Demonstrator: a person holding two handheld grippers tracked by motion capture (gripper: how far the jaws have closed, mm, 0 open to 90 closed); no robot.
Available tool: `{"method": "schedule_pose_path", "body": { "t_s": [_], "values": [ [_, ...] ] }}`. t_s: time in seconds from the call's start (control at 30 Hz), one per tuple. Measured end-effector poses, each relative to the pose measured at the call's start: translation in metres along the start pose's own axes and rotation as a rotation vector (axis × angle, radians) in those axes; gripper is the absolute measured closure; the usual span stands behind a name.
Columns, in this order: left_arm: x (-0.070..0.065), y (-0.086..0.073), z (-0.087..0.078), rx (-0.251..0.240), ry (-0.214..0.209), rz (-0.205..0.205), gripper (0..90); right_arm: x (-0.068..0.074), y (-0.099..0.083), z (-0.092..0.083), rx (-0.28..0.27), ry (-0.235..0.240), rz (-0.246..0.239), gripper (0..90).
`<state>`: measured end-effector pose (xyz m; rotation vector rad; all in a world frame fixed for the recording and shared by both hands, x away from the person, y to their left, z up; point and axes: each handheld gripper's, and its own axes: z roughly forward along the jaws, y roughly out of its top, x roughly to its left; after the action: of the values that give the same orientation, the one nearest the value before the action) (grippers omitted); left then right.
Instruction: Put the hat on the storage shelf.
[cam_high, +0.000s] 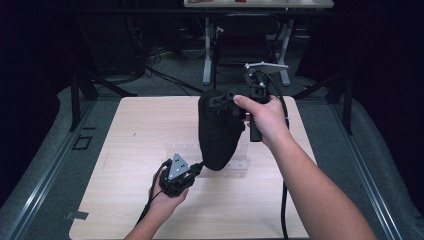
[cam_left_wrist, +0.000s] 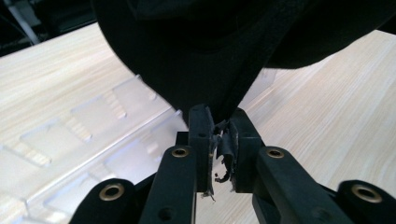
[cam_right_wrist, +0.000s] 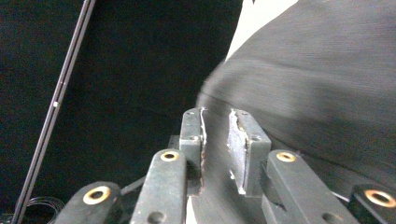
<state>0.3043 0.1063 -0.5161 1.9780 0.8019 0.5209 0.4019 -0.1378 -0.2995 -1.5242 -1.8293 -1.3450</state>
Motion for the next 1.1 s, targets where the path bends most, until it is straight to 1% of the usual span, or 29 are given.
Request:
{"method": "schedule_pose_path", "body": {
  "t_s": [0.13, 0.2, 0.23, 0.27, 0.3, 0.33, 0.37, 0.4, 0.43, 0.5, 0.57, 0.63, 0.67, 0.7, 0.77, 0.83, 0.87, 0.9, 0.93, 0.97, 1.0, 1.07, 1.1],
  "values": [
    [0.002, -0.006, 0.001, 0.024, 0.022, 0.002, 85.0, -0.002, 0.000, -0.013, -0.028, 0.002, -0.005, 74.4],
    [0.005, -0.012, 0.004, 0.042, 0.018, -0.021, 85.2, -0.005, 0.000, -0.018, -0.037, -0.014, -0.006, 74.6],
    [0.007, -0.016, 0.005, 0.051, 0.014, -0.037, 85.1, -0.007, -0.001, -0.020, -0.033, -0.022, -0.009, 74.5],
    [0.008, -0.020, 0.006, 0.039, 0.018, -0.055, 84.9, -0.008, -0.002, -0.021, -0.035, -0.031, -0.010, 74.6],
    [0.011, -0.023, 0.005, 0.026, 0.008, -0.078, 84.7, -0.010, -0.004, -0.022, -0.035, -0.036, -0.013, 74.6],
    [0.012, -0.025, 0.005, 0.022, 0.001, -0.110, 84.6, -0.012, -0.005, -0.024, -0.034, -0.036, -0.012, 74.6],
    [0.012, -0.026, 0.005, 0.017, -0.006, -0.122, 84.6, -0.013, -0.006, -0.024, -0.039, -0.035, -0.009, 74.6],
    [0.013, -0.027, 0.004, 0.024, -0.001, -0.108, 84.6, -0.014, -0.007, -0.025, -0.036, -0.039, -0.012, 74.6],
    [0.012, -0.027, 0.005, 0.020, 0.005, -0.091, 84.5, -0.015, -0.008, -0.026, -0.037, -0.046, -0.014, 74.5],
    [0.011, -0.028, 0.006, 0.028, 0.009, -0.076, 84.4, -0.016, -0.010, -0.028, -0.043, -0.053, -0.019, 74.4],
    [0.009, -0.030, 0.006, 0.028, 0.009, -0.075, 84.3, -0.016, -0.012, -0.030, -0.045, -0.050, -0.020, 74.2],
    [0.010, -0.033, 0.006, 0.025, 0.007, -0.083, 83.8, -0.017, -0.014, -0.032, -0.046, -0.059, -0.031, 73.9],
    [0.011, -0.033, 0.005, 0.029, 0.006, -0.076, 83.3, -0.016, -0.015, -0.033, -0.044, -0.072, -0.034, 73.7],
    [0.012, -0.034, 0.004, 0.032, 0.001, -0.078, 82.3, -0.016, -0.017, -0.034, -0.044, -0.077, -0.038, 73.2],
    [0.015, -0.036, 0.002, 0.041, 0.008, -0.078, 77.6, -0.017, -0.019, -0.036, -0.049, -0.074, -0.040, 72.4],
    [0.017, -0.037, -0.001, 0.045, 0.000, -0.087, 74.7, -0.018, -0.022, -0.038, -0.052, -0.084, -0.046, 71.9],
    [0.017, -0.038, -0.003, 0.041, -0.002, -0.111, 72.0, -0.019, -0.024, -0.039, -0.057, -0.085, -0.049, 71.7],
    [0.018, -0.038, -0.005, 0.036, -0.007, -0.117, 68.8, -0.020, -0.026, -0.040, -0.054, -0.094, -0.052, 71.7],
    [0.019, -0.039, -0.008, 0.037, -0.018, -0.131, 67.1, -0.020, -0.027, -0.040, -0.059, -0.097, -0.052, 71.6],
    [0.020, -0.039, -0.009, 0.036, -0.020, -0.140, 64.1, -0.022, -0.030, -0.042, -0.061, -0.111, -0.066, 71.4],
    [0.022, -0.039, -0.012, 0.049, -0.027, -0.143, 61.1, -0.023, -0.032, -0.043, -0.060, -0.121, -0.070, 71.2],
    [0.024, -0.040, -0.016, 0.062, -0.020, -0.148, 56.1, -0.025, -0.037, -0.045, -0.064, -0.145, -0.090, 70.8],
    [0.025, -0.039, -0.019, 0.059, -0.024, -0.154, 54.2, -0.027, -0.041, -0.047, -0.059, -0.143, -0.092, 70.7]
  ]
}}
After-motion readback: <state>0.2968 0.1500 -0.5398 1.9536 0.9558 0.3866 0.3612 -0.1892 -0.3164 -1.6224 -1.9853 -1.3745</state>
